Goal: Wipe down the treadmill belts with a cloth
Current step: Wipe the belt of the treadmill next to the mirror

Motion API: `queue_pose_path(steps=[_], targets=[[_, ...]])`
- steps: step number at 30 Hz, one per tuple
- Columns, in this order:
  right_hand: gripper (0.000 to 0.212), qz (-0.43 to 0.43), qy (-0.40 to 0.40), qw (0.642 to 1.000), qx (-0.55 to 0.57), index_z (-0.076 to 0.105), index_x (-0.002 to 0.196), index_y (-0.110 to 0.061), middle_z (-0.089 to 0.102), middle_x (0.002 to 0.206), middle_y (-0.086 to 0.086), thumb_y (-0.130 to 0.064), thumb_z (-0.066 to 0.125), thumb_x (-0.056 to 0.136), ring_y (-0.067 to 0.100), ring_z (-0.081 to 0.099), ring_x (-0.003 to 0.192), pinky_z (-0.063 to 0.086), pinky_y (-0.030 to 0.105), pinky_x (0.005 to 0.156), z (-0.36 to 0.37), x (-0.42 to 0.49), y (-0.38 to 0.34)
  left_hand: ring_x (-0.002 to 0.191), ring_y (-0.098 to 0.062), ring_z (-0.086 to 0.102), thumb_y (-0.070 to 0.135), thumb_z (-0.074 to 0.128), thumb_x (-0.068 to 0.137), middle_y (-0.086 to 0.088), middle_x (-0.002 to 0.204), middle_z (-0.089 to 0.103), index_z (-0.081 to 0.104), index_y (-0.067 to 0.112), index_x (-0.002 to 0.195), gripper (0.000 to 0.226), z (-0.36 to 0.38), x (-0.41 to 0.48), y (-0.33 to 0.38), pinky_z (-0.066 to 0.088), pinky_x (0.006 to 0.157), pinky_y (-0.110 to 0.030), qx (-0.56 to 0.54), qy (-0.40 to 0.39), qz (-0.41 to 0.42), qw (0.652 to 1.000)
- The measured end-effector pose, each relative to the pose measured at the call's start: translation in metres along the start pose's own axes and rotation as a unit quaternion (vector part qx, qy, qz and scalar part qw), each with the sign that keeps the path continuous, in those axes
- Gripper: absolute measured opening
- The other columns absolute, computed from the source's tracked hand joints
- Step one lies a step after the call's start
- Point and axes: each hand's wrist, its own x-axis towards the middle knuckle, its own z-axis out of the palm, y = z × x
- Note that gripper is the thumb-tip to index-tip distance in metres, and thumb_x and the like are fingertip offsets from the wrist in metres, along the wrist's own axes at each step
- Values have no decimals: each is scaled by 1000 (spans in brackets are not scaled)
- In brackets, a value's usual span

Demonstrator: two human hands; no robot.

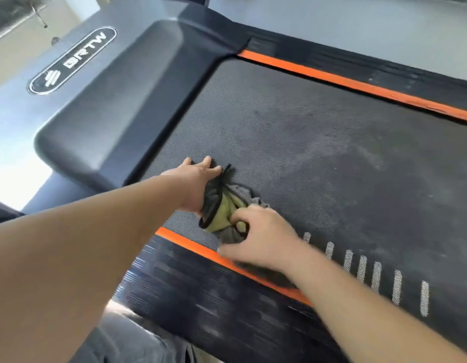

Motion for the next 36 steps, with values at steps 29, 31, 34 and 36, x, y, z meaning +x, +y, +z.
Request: queue_pose_path(steps=[29, 31, 34, 36], targets=[[128, 231, -67, 957, -160, -3, 154, -62, -25, 168, -12, -61, 88, 64, 31, -15, 157, 46, 57, 105, -50, -53, 95, 127, -29, 40, 59, 46, 98, -1, 131, 41, 52, 28, 123, 40, 78, -76, 144, 50, 88, -45, 9, 150, 111, 982], [128, 231, -67, 958, -158, -4, 153, -62, -26, 167, -13, -61, 88, 65, 31, -16, 157, 47, 57, 104, -50, -54, 94, 128, -27, 42, 62, 38, 96, 3, 133, 42, 52, 33, 127, 45, 70, -70, 122, 52, 88, -43, 34, 150, 167, 974], [127, 228, -69, 957, -164, -6, 154, -62, -27, 167, -13, -63, 86, 66, 30, -16, 157, 48, 57, 103, -51, -55, 93, 129, -27, 42, 58, 45, 96, 7, 142, 41, 51, 40, 135, 44, 55, -44, 67, 52, 88, -41, 74, 189, 54, 978], [126, 224, -74, 958, -166, -6, 154, -62, -27, 167, -13, -63, 86, 67, 30, -17, 157, 48, 57, 103, -51, -55, 94, 127, -28, 42, 51, 51, 97, 7, 137, 43, 54, 40, 132, 37, 48, -34, 49, 50, 85, -42, 55, 192, -34, 979]])
